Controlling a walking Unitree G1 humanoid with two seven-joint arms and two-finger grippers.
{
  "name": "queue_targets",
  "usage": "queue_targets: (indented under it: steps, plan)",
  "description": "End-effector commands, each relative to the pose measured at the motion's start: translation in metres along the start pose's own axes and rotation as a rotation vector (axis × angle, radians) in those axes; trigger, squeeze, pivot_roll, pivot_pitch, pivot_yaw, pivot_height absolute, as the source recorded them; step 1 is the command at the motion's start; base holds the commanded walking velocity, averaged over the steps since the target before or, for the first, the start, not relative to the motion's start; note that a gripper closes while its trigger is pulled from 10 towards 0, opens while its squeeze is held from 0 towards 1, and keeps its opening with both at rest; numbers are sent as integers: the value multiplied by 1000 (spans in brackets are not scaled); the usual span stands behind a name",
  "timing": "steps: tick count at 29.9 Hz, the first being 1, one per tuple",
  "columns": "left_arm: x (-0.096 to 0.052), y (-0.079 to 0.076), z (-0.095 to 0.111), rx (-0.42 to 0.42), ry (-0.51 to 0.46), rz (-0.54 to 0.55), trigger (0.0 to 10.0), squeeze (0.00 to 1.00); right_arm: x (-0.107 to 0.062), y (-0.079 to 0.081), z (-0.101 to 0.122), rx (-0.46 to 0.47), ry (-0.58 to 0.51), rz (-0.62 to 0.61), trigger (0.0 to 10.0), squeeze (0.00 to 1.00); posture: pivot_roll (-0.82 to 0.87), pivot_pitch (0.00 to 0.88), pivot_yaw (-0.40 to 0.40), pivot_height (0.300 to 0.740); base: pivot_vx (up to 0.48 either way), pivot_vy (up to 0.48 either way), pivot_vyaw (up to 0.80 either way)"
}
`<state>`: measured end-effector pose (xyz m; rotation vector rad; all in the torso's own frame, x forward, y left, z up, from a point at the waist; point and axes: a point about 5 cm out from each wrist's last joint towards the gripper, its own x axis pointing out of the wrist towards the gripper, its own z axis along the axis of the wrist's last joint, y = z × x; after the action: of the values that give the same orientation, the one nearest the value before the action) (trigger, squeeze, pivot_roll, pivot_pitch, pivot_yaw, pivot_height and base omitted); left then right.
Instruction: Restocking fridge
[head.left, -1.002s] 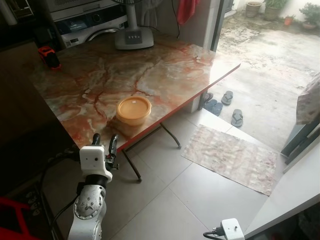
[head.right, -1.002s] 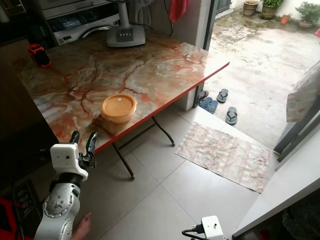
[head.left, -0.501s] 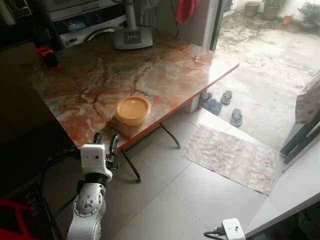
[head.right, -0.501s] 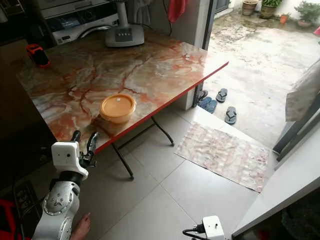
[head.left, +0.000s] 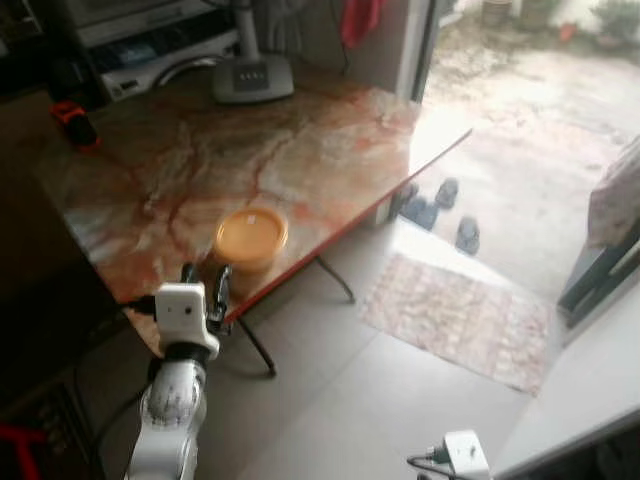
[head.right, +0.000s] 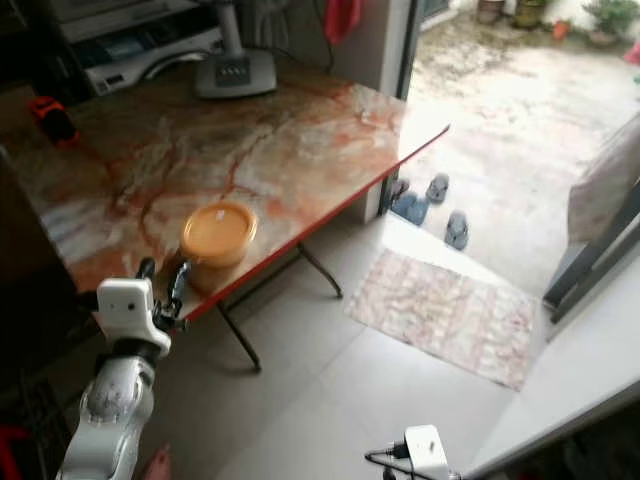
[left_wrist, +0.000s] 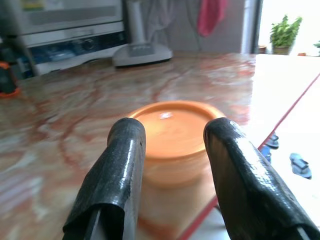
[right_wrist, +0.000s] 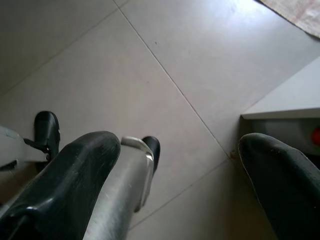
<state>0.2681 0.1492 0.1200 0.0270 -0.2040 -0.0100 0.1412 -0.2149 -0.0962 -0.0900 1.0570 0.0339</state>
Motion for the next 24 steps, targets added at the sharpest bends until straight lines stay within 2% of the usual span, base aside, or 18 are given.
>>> queue_targets:
  steps: [1,5,17,24]
  plan:
    - [-1,8,2,15,-4,15,10000,0,2,5,6,1,-15,10,10000,0,-32,61,41,740,247,0,0]
    - [0,6,3,20,-13,7,10000,0,2,6,7,3,-21,12,10000,0,-30,61,41,740,249,0,222]
    - [1,3,4,25,-22,-1,10000,0,2,6,6,16,-25,0,10000,0,-25,54,41,740,20,0,782]
    - [2,1,3,10,-28,-6,10000,0,2,4,5,10,-16,-16,10000,0,-26,41,39,740,0,0,0]
